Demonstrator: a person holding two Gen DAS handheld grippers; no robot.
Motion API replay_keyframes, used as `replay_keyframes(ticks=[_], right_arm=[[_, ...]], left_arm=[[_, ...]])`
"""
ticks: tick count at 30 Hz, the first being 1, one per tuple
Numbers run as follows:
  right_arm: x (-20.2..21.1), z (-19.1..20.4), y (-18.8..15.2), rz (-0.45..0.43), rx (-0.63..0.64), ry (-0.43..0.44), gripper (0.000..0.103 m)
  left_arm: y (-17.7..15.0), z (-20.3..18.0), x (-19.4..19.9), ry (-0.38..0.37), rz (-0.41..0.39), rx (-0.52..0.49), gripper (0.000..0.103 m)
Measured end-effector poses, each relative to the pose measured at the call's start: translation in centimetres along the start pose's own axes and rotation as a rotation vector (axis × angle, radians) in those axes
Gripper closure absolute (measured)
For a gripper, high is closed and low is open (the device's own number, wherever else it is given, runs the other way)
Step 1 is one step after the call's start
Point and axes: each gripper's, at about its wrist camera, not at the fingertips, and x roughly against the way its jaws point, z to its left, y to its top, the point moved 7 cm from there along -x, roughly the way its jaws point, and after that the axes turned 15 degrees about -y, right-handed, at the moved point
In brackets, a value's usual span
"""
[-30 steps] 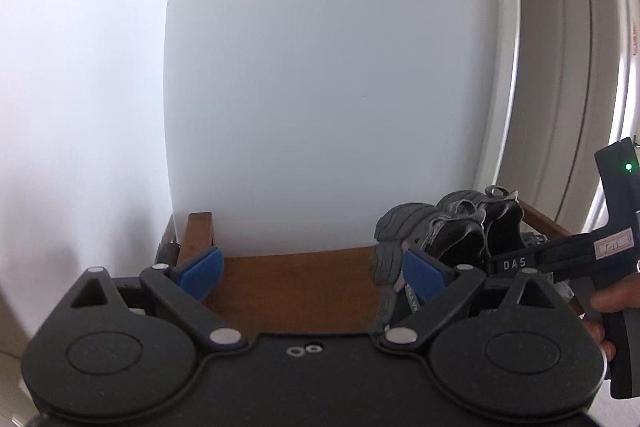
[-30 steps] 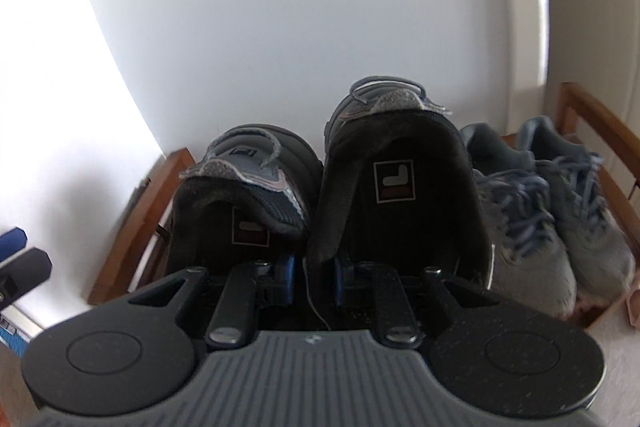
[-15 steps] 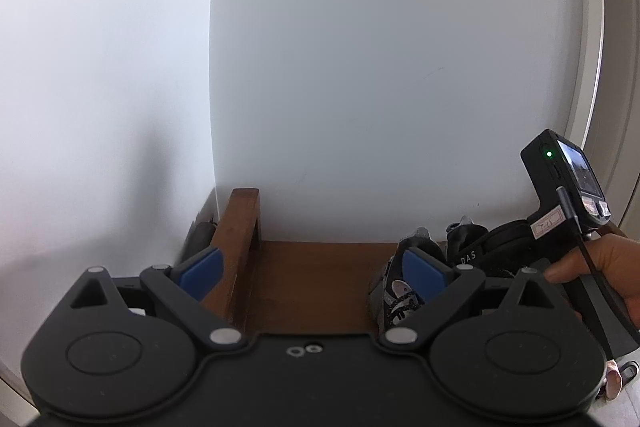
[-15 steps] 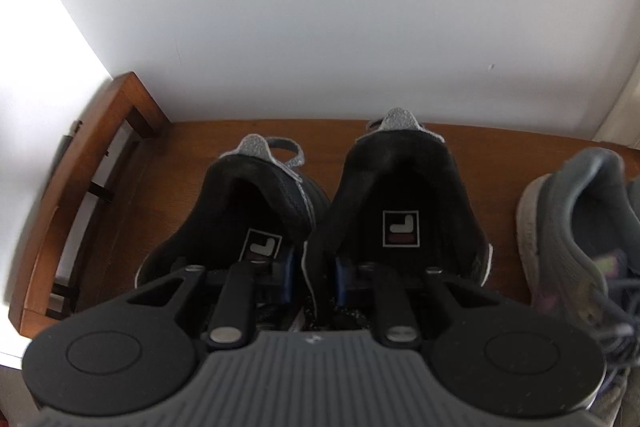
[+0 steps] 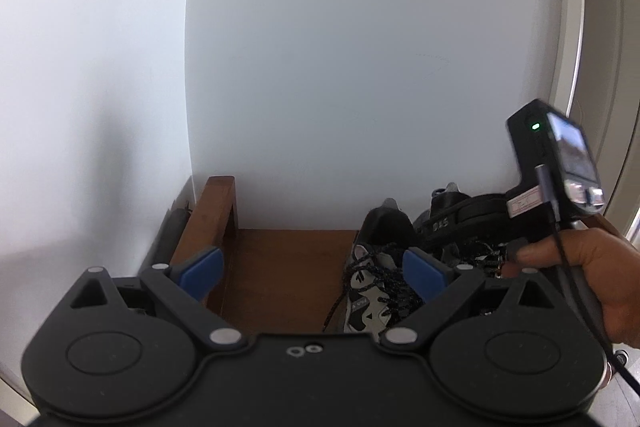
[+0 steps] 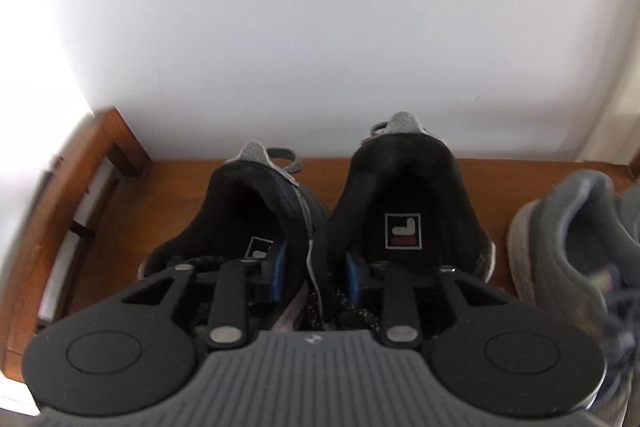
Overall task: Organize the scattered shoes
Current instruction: 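Lower the black-and-white sneakers onto the top shelf and open the right tool, then move the right tool back toward the white heart-print slides on the floor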
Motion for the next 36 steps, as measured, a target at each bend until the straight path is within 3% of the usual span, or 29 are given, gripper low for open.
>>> replay_keyframes(ticks=[1,2,5,6,8,10,13,17,21,24,29,30,33,36], right_arm=[[2.2,-0.5,-0.6,-0.053,-0.011,0.003,0.058],[3.3,-0.6,-1.0,-0.074,-0.010,0.006,0.053],[8.0,-0.2,-5.7,-0.078,0.036,0.059,0.053],[9.0,0.2,-7.6,-0.055,0.042,0.094,0.054],[8.6,1.5,-6.5,-0.016,0.048,0.134,0.055],[10.1,3.8,-11.1,0.024,0.093,0.174,0.062],[9.1,6.5,-15.4,0.101,0.109,0.220,0.074],[7.0,7.3,-15.9,0.161,0.052,0.219,0.076],[4.2,6.6,-12.9,0.164,0.003,0.203,0.079],[5.9,4.8,-10.8,0.134,0.016,0.176,0.079],[8.7,4.6,-11.1,0.108,0.020,0.197,0.068],[9.6,4.2,-12.0,0.102,-0.006,0.202,0.052],[12.5,2.5,-15.1,0.069,-0.097,0.202,0.043],[16.3,-0.2,-19.7,0.023,-0.202,0.155,0.025]], left_arm=[[-0.4,0.3,0.5,-0.005,0.008,0.009,0.006],[-0.8,0.7,1.1,-0.008,0.012,0.017,0.006],[-1.5,1.5,2.3,-0.011,0.021,0.025,0.006],[-1.8,1.8,3.1,-0.014,0.025,0.022,0.006],[-2.1,2.2,3.7,-0.015,0.030,0.016,0.005],[-2.5,2.7,4.4,-0.013,0.039,0.012,0.005],[-3.0,3.2,5.1,-0.014,0.052,0.002,0.005],[-3.2,3.5,5.9,-0.015,0.053,-0.015,0.005],[-3.3,4.2,6.3,-0.013,0.050,-0.008,0.005],[-3.6,4.5,6.5,-0.021,0.056,-0.003,0.005],[-5.5,3.8,6.9,-0.061,0.090,-0.037,0.005],[-6.1,3.6,6.9,-0.073,0.102,-0.048,0.005],[-7.8,3.0,7.0,-0.107,0.137,-0.080,0.005],[-9.6,2.3,7.2,-0.141,0.172,-0.112,0.004]])
